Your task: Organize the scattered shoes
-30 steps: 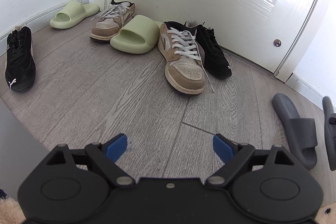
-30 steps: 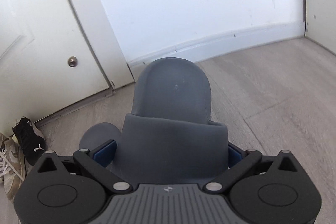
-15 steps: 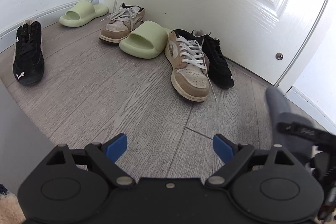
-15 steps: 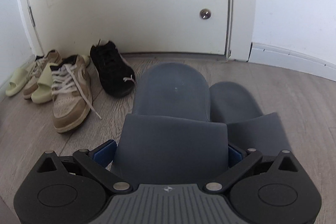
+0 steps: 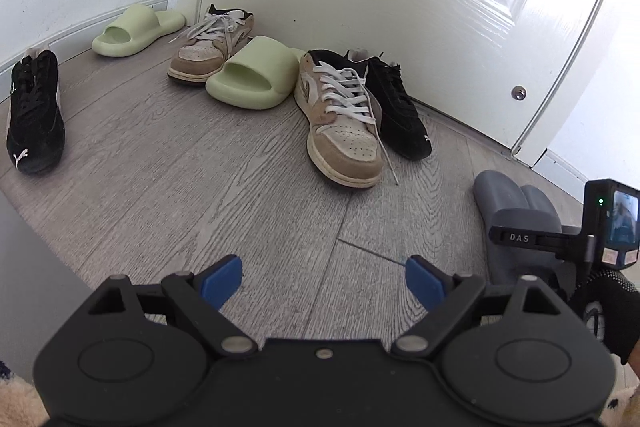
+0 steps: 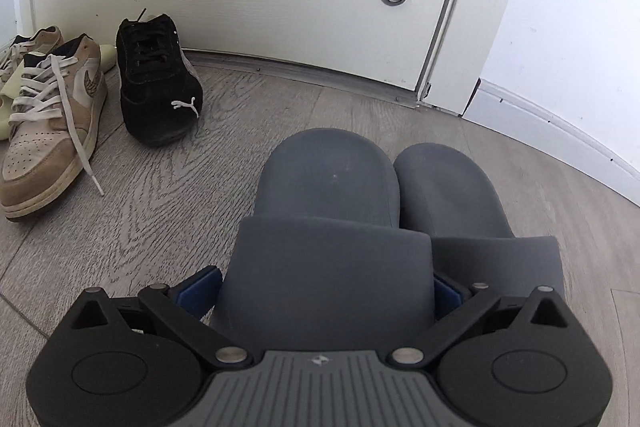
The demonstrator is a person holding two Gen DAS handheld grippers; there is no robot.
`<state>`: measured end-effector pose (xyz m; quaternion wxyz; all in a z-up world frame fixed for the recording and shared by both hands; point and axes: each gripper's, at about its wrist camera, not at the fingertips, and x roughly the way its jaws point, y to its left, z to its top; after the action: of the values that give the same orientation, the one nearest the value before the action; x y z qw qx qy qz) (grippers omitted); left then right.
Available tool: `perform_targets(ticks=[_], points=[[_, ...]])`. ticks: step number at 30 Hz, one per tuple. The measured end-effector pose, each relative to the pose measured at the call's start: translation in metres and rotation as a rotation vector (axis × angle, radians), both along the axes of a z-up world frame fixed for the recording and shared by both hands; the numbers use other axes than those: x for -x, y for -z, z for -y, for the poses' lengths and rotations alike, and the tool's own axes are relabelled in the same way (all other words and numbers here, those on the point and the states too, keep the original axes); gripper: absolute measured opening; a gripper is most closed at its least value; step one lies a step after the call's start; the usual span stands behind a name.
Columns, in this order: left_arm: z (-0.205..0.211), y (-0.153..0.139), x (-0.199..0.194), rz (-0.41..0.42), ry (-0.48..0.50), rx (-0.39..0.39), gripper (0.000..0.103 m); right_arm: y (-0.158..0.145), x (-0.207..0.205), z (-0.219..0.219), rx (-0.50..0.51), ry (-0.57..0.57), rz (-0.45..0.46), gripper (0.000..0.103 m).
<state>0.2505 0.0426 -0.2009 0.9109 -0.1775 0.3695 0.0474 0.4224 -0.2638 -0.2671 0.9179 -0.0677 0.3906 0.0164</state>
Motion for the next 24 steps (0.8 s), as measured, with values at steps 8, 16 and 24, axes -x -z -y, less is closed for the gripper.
perform_targets(ticks=[8, 16, 24], points=[[-0.005, 0.001, 0.002, -0.003, -0.013, 0.024, 0.089, -0.028, 0.025, 0.01, -0.019, -0.041, 0.116, 0.103], [-0.008, 0.001, 0.004, -0.003, -0.029, 0.026, 0.089, -0.031, 0.065, 0.087, 0.03, 0.177, 0.147, 0.103], [-0.004, 0.001, 0.003, -0.013, -0.024, 0.003, 0.089, -0.017, 0.042, 0.135, -0.15, 0.228, 0.093, 0.09]])
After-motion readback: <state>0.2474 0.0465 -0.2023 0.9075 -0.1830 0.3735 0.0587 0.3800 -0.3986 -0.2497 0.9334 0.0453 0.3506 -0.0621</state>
